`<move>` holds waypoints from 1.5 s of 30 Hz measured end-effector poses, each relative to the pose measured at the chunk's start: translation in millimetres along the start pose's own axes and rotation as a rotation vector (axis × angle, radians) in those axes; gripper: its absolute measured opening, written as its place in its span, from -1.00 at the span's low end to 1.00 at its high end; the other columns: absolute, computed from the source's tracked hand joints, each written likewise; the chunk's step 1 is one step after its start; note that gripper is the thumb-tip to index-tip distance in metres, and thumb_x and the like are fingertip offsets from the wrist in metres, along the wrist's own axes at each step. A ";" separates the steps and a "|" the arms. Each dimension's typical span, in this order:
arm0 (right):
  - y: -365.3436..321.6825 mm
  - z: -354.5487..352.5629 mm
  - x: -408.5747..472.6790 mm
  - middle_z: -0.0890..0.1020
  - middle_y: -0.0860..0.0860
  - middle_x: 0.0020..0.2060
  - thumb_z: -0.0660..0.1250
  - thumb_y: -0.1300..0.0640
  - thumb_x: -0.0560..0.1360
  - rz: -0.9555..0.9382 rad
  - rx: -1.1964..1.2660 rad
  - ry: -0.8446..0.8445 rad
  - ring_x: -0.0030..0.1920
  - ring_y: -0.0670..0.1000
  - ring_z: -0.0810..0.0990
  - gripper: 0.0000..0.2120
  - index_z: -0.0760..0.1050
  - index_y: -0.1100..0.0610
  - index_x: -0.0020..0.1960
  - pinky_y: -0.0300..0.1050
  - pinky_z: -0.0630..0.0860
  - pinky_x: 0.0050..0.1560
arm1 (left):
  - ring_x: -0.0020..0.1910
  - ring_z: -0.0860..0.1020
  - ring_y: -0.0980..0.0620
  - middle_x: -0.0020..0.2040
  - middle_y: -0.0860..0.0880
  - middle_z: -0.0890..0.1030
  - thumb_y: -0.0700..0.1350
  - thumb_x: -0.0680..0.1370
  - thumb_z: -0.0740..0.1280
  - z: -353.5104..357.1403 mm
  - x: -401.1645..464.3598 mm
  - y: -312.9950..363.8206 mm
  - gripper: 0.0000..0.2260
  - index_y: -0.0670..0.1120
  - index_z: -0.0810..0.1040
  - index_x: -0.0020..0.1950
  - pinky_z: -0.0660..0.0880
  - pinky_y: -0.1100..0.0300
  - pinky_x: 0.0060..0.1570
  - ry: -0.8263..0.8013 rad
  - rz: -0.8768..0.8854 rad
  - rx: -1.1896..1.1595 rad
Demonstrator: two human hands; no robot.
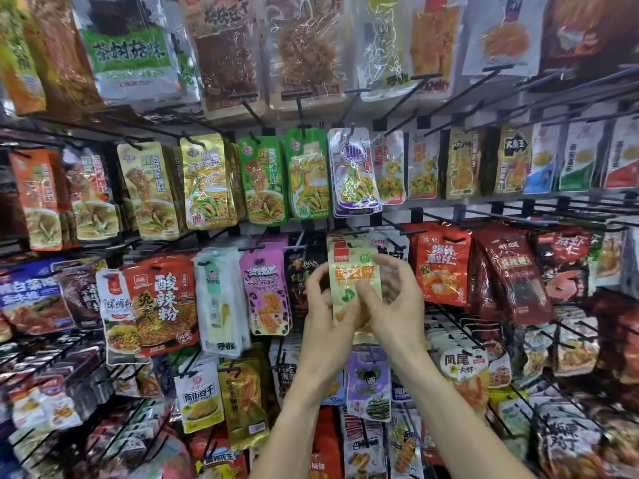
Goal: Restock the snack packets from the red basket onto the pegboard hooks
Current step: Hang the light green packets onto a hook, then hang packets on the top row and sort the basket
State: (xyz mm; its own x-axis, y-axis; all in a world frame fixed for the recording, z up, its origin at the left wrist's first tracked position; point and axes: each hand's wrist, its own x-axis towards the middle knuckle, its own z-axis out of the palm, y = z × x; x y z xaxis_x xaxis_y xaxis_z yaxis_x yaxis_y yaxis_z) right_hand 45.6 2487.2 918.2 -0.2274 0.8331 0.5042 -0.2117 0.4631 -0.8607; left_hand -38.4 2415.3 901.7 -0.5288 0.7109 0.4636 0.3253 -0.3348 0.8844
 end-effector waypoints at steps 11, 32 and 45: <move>3.8 -2.4 15.8 0.57 -0.21 0.34 0.42 0.20 0.61 0.019 -0.060 -0.007 0.36 -0.18 0.46 -0.57 0.52 -0.06 0.44 -0.36 0.37 0.23 | 0.56 0.35 0.19 0.45 0.66 0.19 -0.08 0.72 0.31 3.4 17.3 -3.7 -0.35 0.46 0.10 0.60 0.49 -0.06 0.45 -0.099 0.116 0.145; 68.5 -46.3 10.1 0.61 -0.11 0.22 0.42 -0.06 0.59 -0.114 -0.508 -0.053 0.21 -0.08 0.58 -0.52 0.43 -0.12 0.49 -0.09 0.51 0.15 | -0.40 0.59 -0.16 -0.34 -0.08 0.59 0.13 0.73 0.17 3.4 26.4 -43.9 -0.33 0.21 -0.19 0.71 0.50 0.06 -0.46 0.093 0.257 1.260; 181.6 -368.0 -214.5 0.64 -0.01 0.20 0.45 -0.09 0.57 0.470 -0.670 -0.062 0.18 0.03 0.61 -0.57 0.50 -0.02 0.38 0.02 0.56 0.11 | 0.20 0.57 -0.24 0.28 -0.17 0.56 0.22 0.69 0.16 229.0 -214.9 -154.0 -0.52 0.01 0.46 0.52 0.57 -0.14 0.14 -0.632 -0.049 0.980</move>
State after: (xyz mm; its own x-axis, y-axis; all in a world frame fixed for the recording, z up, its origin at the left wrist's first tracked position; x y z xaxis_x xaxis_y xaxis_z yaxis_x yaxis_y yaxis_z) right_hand 405.7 2504.0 627.6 -0.2069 0.9761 0.0669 0.5271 0.1689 -0.8328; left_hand 204.7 2455.8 653.5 -0.1626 0.9838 0.0762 0.9275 0.1260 0.3518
